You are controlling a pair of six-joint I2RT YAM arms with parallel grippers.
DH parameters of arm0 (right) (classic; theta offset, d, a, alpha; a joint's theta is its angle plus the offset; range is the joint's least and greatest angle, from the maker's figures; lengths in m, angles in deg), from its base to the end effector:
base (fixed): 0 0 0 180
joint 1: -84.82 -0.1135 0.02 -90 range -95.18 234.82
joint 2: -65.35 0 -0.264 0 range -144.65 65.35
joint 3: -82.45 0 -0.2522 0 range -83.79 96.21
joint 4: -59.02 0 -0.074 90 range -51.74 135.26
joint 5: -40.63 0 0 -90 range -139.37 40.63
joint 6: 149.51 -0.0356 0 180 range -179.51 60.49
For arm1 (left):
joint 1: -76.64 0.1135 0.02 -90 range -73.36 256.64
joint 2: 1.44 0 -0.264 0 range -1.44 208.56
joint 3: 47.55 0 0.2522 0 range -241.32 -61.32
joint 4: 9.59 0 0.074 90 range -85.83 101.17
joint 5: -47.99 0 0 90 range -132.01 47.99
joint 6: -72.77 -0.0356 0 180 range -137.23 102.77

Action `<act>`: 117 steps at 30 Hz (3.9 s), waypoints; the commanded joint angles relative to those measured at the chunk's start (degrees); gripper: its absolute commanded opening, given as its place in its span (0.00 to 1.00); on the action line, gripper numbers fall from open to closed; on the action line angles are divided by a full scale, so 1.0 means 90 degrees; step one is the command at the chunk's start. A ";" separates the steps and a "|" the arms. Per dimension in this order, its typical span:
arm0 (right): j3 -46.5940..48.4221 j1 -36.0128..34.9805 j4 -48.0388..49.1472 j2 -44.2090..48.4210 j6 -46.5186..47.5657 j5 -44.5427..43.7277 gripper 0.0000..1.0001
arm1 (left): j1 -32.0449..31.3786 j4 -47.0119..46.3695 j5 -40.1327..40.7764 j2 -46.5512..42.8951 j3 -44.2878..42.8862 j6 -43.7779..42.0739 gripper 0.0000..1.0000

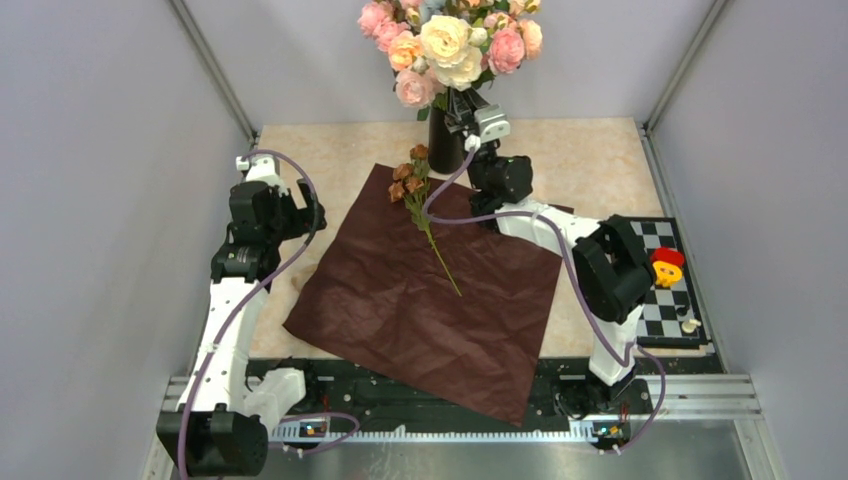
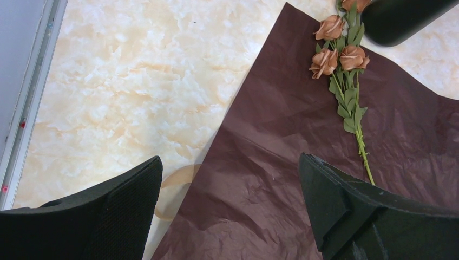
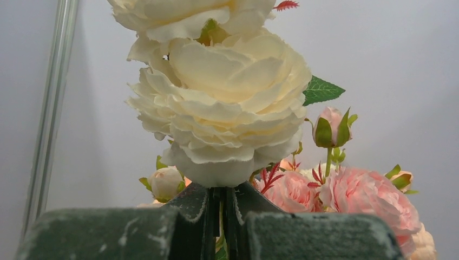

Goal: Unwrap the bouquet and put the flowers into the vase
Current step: Insert the fake flower into the vase.

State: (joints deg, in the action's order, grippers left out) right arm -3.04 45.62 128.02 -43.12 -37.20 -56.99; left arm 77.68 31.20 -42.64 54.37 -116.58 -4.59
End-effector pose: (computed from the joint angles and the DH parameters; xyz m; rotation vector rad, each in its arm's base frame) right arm 0.3215 0.2561 0.3926 -0.2013 0.5909 0.2446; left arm 0.2143 0.0035 0.3388 -0.2379 2.0409 -0.1371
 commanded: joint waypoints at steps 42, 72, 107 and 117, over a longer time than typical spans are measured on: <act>0.0229 0.0195 -0.1172 -0.0362 -0.0774 -0.0072 0.00 | 0.0031 -0.0266 -0.0303 -0.0193 0.0096 0.0011 0.99; -0.0219 -0.0128 -0.0736 0.0079 0.0133 -0.0474 0.00 | 0.0031 -0.0276 -0.0331 -0.0264 0.0115 0.0026 0.99; 0.0220 -0.0244 -0.0571 0.0558 0.1145 -0.0218 0.00 | 0.0031 -0.0327 -0.0424 -0.0305 0.0164 0.0069 0.99; 0.0383 -0.0235 -0.0416 0.0354 0.1027 -0.0140 0.00 | 0.0031 -0.0317 -0.0414 -0.0302 0.0164 0.0060 0.99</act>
State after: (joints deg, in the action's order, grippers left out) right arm -1.62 44.03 122.01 -41.22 -28.02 -58.89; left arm 77.68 30.93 -45.68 53.02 -115.18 -4.48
